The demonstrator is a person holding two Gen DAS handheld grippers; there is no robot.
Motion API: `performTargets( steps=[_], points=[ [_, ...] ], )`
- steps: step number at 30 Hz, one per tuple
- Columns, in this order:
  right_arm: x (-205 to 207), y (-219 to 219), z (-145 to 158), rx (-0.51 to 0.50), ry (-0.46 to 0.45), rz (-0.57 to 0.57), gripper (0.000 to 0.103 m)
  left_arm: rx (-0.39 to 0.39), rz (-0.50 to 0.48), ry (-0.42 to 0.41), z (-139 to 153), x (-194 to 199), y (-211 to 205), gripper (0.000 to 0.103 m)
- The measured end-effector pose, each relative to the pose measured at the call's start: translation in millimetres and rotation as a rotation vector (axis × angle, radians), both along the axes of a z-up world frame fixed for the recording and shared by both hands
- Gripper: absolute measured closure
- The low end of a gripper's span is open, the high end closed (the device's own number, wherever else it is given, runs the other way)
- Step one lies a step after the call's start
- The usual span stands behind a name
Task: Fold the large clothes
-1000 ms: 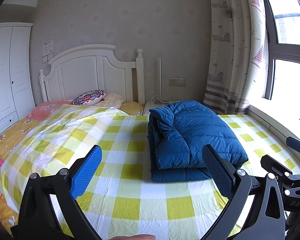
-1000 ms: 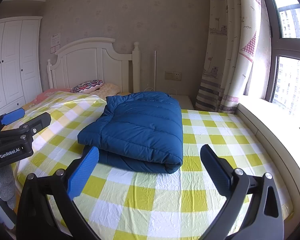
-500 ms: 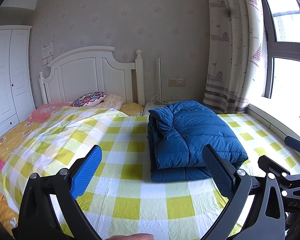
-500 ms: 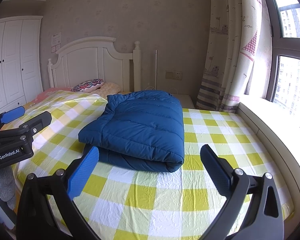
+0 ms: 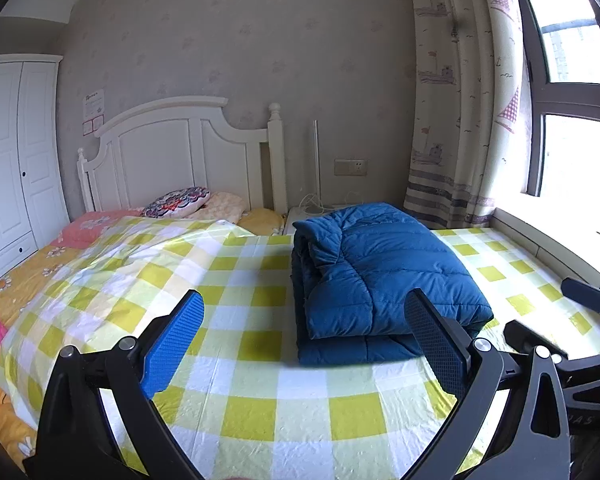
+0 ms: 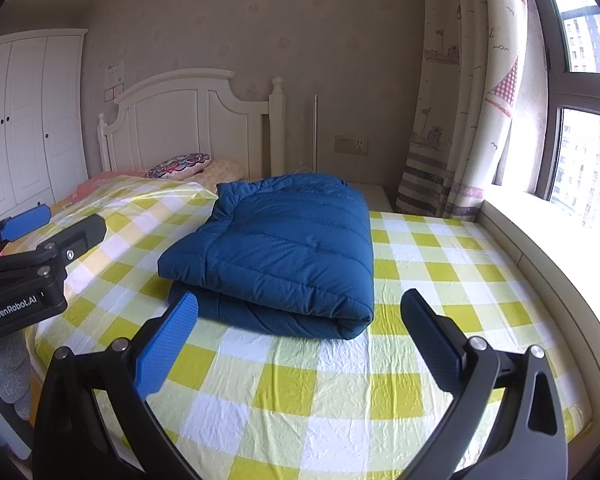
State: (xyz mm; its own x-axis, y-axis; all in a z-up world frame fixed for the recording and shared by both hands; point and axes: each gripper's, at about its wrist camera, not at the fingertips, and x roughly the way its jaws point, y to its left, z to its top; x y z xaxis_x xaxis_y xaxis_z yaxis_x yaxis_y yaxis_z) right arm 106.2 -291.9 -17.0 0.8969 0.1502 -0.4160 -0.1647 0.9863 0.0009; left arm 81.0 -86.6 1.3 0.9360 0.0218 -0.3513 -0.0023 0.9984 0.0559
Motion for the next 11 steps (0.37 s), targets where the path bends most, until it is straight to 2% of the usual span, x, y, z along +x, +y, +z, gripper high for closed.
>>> performTargets(
  steps=[2, 4, 6, 8, 11],
  points=[
    [3.5, 0.2, -5.8, -0.002, 0.015, 0.005, 0.002, -0.008, 0.001, -0.049, -3.9, -4.1, -1.7, 0.004],
    [9.0, -0.6, -13.2, -0.002, 0.037, 0.007, 0.002, 0.004, -0.037, -0.048, -10.1, 1.0, -4.3, 0.004],
    [17.2, -2.5, -22.6, 0.002, 0.068, 0.013, 0.002, 0.046, -0.069, 0.036, -19.3, 21.9, -2.2, 0.004],
    [28.3, -6.3, -31.4, 0.009, 0.106, 0.027, 0.002, 0.046, -0.075, 0.121, -27.2, 46.3, 11.0, 0.004],
    [54.2, -34.1, -31.1, -0.014, 0.161, 0.042, 0.003, 0.042, -0.003, 0.227, -36.3, 102.2, 60.0, 0.004]
  ],
)
